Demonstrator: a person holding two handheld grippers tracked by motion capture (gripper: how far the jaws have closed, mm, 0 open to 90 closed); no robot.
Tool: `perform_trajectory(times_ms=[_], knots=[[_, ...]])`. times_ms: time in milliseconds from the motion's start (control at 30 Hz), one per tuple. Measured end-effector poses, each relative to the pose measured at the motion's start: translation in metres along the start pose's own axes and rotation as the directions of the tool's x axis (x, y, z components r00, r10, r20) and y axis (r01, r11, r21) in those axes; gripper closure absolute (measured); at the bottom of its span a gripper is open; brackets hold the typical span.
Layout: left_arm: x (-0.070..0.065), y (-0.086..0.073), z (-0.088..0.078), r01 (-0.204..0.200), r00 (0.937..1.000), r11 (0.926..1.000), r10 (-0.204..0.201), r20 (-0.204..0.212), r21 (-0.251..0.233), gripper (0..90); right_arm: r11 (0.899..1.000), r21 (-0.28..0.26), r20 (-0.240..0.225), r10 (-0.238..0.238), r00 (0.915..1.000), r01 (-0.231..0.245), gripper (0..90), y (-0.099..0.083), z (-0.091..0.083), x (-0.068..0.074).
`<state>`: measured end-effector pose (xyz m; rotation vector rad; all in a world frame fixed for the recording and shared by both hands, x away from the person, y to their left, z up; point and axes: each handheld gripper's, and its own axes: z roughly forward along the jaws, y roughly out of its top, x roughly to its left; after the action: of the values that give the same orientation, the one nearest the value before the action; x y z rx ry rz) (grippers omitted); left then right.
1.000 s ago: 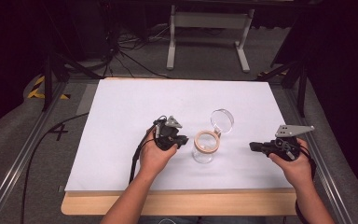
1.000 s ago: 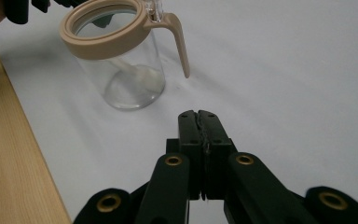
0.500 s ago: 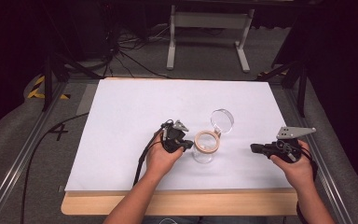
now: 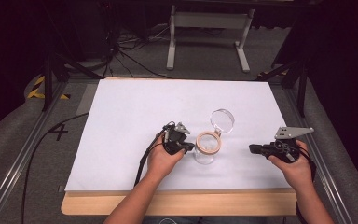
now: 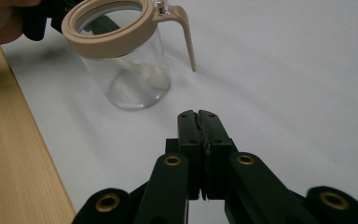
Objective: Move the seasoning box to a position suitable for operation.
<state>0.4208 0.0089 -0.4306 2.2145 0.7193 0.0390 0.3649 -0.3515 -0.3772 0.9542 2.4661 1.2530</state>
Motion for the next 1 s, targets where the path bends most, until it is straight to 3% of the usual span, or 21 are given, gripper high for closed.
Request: perform_trajectory(times_ms=[333,467,667,767,1000], knots=[[-0.016,0.002,0.005,-0.026,0.9989,0.9995,0.025,0.04,0.017,89.6,1.0,-0.001,-0.003,0.003,1.0,-0.003,88.5,0.0,-0.001,-0.001],[-0.022,0.004,0.008,-0.06,0.9969,0.9978,0.058,0.054,0.03,89.6,1.0,0.0,-0.004,0.004,1.0,-0.004,88.5,-0.001,0.0,-0.001],[-0.033,0.006,0.014,-0.08,0.9945,0.9961,0.077,0.071,0.038,89.1,1.0,0.006,-0.007,0.004,1.0,-0.004,88.5,-0.001,0.001,-0.001],[-0.037,0.007,0.016,-0.122,0.9904,0.9913,0.118,0.073,0.051,87.9,1.0,0.006,-0.009,0.007,0.9999,-0.007,88.5,-0.001,0.002,-0.001],[-0.039,0.008,0.018,-0.121,0.9907,0.9908,0.116,0.07,0.06,85.6,1.0,0.011,-0.013,0.007,0.9999,-0.007,88.5,0.0,0.001,0.0]])
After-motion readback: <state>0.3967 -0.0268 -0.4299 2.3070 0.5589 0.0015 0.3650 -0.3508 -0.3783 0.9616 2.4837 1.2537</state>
